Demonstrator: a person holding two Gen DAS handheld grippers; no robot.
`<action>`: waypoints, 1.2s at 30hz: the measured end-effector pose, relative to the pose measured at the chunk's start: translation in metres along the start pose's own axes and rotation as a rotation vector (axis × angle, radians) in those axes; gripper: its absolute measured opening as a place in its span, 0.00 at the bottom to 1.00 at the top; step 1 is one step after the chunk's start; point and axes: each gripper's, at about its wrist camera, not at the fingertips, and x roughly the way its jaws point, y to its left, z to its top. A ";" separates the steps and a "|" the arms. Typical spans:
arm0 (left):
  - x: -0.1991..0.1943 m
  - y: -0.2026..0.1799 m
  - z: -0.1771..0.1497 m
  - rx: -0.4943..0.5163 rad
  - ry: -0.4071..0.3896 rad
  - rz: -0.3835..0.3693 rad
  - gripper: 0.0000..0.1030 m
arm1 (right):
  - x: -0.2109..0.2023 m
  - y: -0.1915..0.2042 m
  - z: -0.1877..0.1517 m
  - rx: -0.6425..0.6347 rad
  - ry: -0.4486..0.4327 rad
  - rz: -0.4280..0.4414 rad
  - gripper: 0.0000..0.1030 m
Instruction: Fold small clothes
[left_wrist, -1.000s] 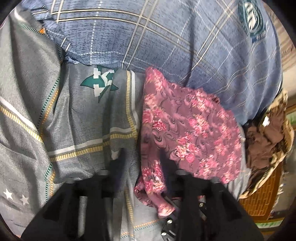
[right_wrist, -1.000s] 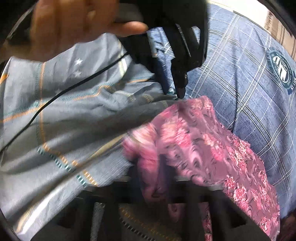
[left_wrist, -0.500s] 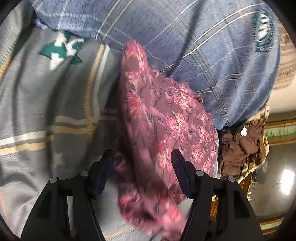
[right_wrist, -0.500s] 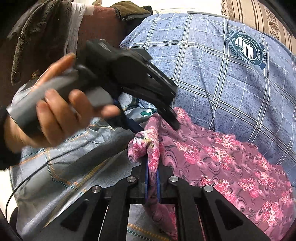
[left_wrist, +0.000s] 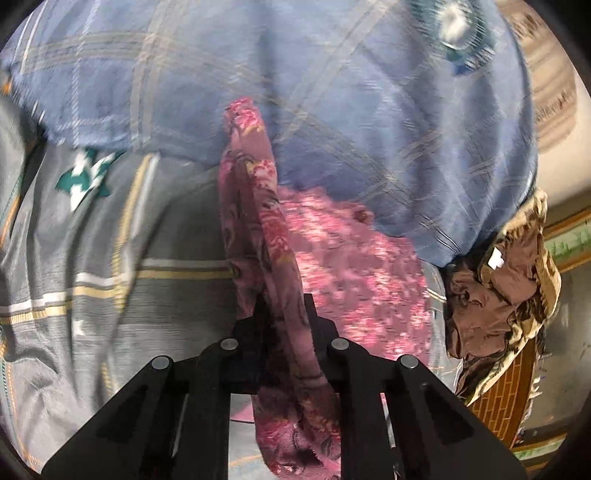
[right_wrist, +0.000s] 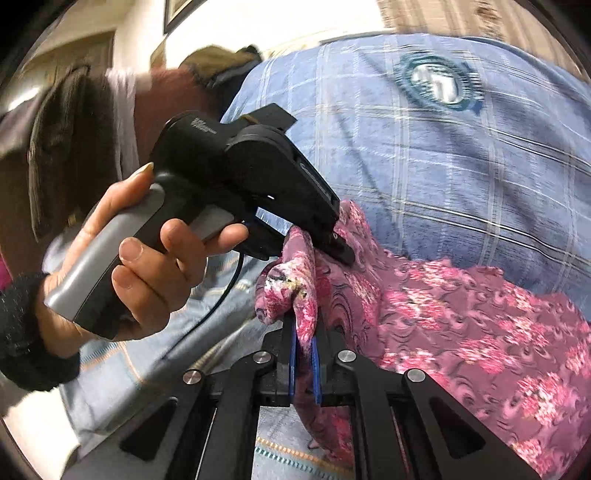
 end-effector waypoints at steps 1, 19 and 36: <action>0.000 -0.013 0.001 0.019 -0.004 0.006 0.13 | -0.009 -0.008 0.001 0.026 -0.015 0.000 0.06; 0.170 -0.255 -0.039 0.315 0.176 0.127 0.13 | -0.138 -0.191 -0.061 0.477 -0.166 -0.129 0.05; 0.151 -0.277 -0.052 0.341 0.190 0.122 0.37 | -0.140 -0.267 -0.130 0.757 -0.022 -0.072 0.20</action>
